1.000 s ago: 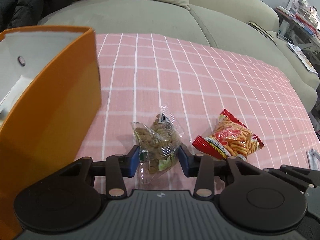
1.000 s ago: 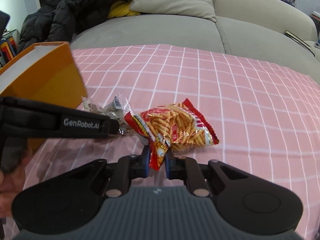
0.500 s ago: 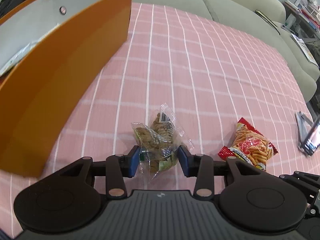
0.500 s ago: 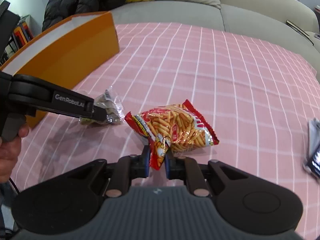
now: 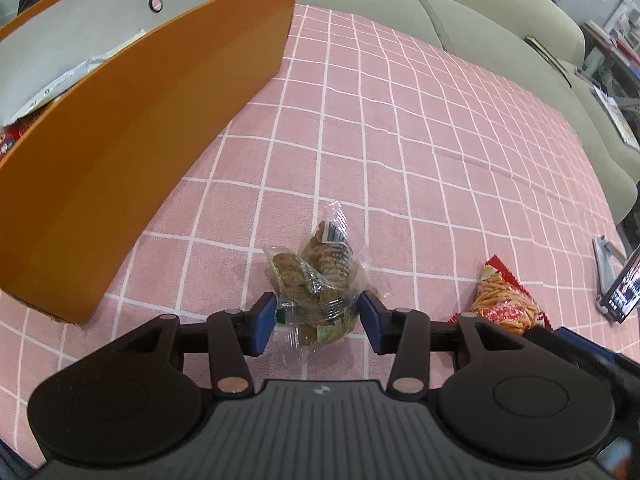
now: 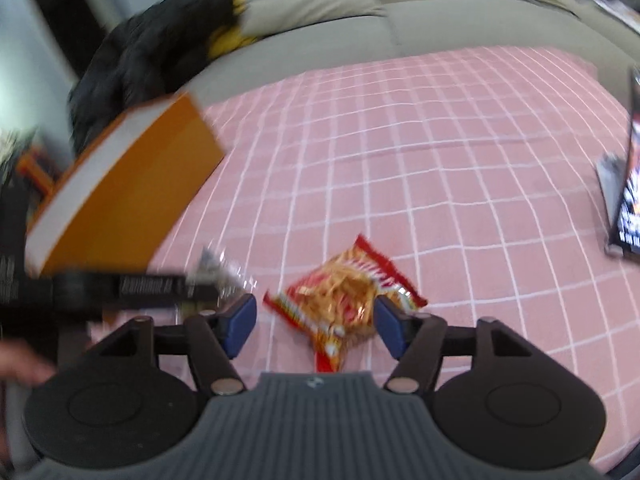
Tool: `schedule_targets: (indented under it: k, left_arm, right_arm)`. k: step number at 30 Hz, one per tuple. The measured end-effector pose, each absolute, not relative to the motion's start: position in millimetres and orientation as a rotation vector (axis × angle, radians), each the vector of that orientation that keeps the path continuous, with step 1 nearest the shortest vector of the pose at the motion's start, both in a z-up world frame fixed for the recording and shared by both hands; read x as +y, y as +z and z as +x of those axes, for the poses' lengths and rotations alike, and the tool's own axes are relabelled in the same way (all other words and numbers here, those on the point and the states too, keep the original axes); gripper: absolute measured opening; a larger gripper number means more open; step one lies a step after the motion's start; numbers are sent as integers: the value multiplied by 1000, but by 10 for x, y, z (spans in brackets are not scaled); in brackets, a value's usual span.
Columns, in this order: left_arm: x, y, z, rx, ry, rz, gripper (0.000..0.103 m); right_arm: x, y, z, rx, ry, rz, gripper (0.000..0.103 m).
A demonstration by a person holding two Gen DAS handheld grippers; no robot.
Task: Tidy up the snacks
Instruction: 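Lift the nut packet and chip bag and carry both over the orange box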
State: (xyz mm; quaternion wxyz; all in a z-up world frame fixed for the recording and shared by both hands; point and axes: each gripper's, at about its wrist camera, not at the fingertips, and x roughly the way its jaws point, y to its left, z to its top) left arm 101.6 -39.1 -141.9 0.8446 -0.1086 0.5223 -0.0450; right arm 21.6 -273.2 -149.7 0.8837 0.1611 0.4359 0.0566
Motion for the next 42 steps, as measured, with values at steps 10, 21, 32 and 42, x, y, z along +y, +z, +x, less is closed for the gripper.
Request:
schedule_targets:
  k: [10, 21, 32, 42]
  left_arm:
    - [-268, -1491, 1070, 1069, -81, -321, 70]
    - [-328, -1527, 1121, 1023, -125, -286, 51]
    - [-437, -1471, 1104, 1003, -122, -215, 42]
    - [-415, -1254, 984, 975, -146, -215, 38]
  right_arm:
    - [-2730, -1765, 562, 995, -18, 373, 68]
    - [-2673, -1889, 626, 1023, 2, 323, 50]
    - [-2623, -1875, 653, 1021, 43, 259, 38]
    - [-2566, -1710, 586, 993, 90, 254, 36]
